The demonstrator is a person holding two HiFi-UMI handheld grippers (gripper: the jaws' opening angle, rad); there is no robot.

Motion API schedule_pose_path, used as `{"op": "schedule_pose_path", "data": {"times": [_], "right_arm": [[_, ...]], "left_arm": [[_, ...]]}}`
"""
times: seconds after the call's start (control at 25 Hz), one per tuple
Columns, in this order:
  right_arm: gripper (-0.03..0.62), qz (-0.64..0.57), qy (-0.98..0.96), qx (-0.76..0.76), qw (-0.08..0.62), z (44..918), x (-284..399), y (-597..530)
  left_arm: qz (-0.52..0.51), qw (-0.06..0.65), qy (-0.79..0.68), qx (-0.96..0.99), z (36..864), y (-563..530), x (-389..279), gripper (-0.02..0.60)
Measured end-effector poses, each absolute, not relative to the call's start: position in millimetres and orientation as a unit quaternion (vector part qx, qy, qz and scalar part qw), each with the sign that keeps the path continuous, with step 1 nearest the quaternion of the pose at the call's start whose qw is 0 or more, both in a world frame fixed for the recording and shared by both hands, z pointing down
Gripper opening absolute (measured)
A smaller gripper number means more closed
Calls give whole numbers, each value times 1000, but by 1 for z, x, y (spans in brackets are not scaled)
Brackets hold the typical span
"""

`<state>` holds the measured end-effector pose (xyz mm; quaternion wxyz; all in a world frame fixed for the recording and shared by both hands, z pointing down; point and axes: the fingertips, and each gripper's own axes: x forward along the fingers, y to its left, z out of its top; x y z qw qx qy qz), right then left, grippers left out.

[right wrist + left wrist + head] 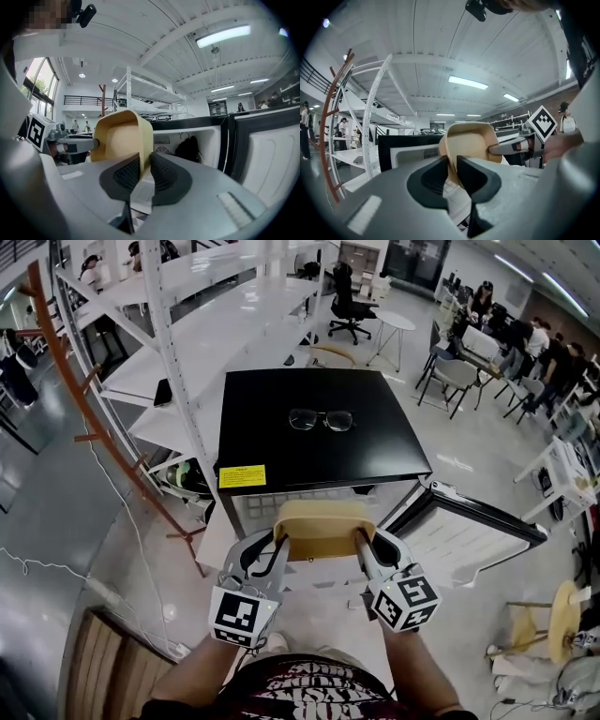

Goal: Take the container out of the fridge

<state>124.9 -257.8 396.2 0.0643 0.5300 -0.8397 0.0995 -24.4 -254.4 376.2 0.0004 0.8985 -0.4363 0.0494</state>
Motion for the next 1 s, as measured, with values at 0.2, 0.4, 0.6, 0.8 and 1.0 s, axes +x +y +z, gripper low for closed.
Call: {"op": "schedule_pose_path", "data": {"times": [0.2,0.4,0.6,0.8,1.0], "right_arm": [[77,88,-851,515,61,379,134,-259],[77,72,-858,506,54,361,141,-257],[78,69,-864,496,51,355,145,-257],[78,72,-867,490,51,355,149,-256],[78,73,-871,483,51,354,151,-254]], "left_arm": [[41,-1,-449,893,362,-251,-15,61],[31,-17,-455,890,344,-246,-7,61],[31,-20,-464,885,339,-244,-3,61],[30,-17,-466,884,338,-241,1,61],[34,-20,-472,881,335,-235,3,61]]}}
